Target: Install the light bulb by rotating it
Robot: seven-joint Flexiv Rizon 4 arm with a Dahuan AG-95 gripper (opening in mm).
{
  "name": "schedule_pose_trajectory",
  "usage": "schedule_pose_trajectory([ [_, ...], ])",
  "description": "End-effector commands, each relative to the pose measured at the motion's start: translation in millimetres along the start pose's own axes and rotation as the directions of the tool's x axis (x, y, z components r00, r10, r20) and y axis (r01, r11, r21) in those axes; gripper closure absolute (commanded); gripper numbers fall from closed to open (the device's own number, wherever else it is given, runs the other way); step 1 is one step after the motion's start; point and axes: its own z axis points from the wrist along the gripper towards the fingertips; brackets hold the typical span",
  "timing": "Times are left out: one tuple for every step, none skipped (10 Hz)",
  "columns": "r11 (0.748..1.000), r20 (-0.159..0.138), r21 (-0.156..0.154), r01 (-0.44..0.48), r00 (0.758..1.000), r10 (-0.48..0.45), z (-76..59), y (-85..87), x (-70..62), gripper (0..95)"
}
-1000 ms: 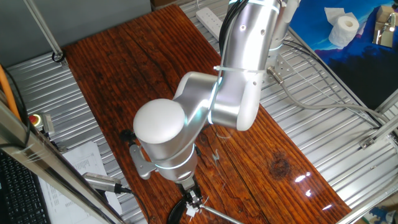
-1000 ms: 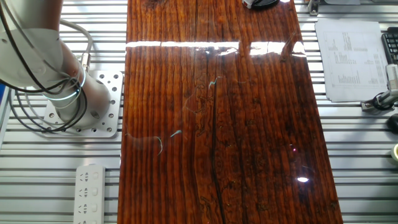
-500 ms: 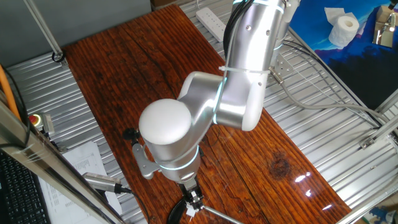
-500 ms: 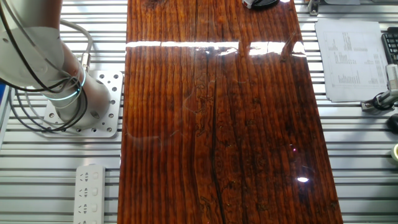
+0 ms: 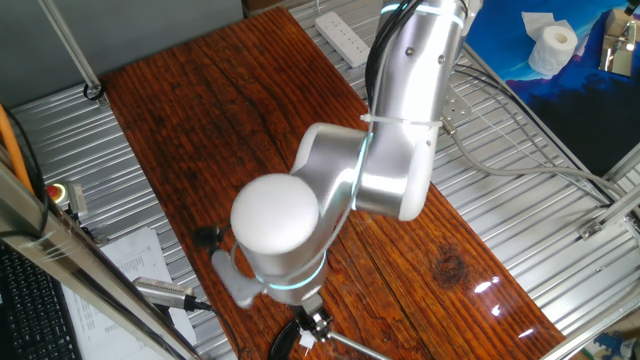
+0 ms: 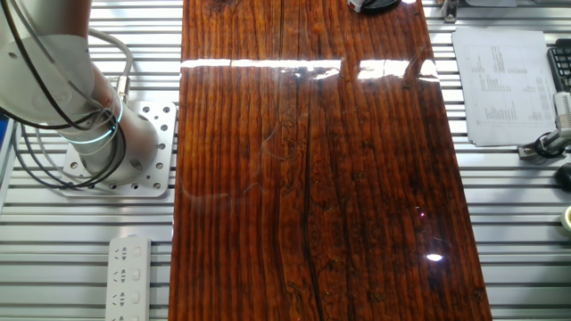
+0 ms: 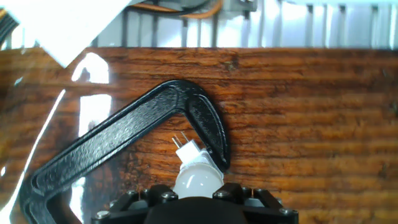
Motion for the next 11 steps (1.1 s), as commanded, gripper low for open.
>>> schedule_pose_trajectory([
  [0.962,-0.031,0.067,0.264,0.964,-0.263,-8.5,6.5,-3.4,38.0],
  [0.951,-0.031,0.066,0.302,0.953,-0.3,-8.6,6.5,-3.3,38.0],
  [0.898,-0.033,0.064,0.435,0.9,-0.434,-9.3,6.9,-3.0,38.0],
  [0.866,-0.03,0.073,0.495,0.869,-0.494,-10.7,7.5,-2.4,38.0],
  [0.833,-0.037,0.095,0.546,0.838,-0.545,-13.6,8.4,1.0,38.0],
  [0.803,-0.041,0.1,0.588,0.809,-0.587,-16.4,8.8,4.6,38.0],
  [0.761,-0.047,0.097,0.642,0.767,-0.641,-16.6,8.6,5.5,38.0],
  [0.716,-0.059,0.097,0.691,0.722,-0.689,-15.7,8.1,5.2,38.0],
  [0.631,-0.078,0.089,0.77,0.637,-0.767,-14.7,7.6,4.8,38.0],
  [0.6,-0.095,0.094,0.794,0.608,-0.789,-13.6,6.9,4.4,38.0],
  [0.57,-0.084,0.09,0.817,0.576,-0.813,-10.6,5.4,3.2,38.0],
])
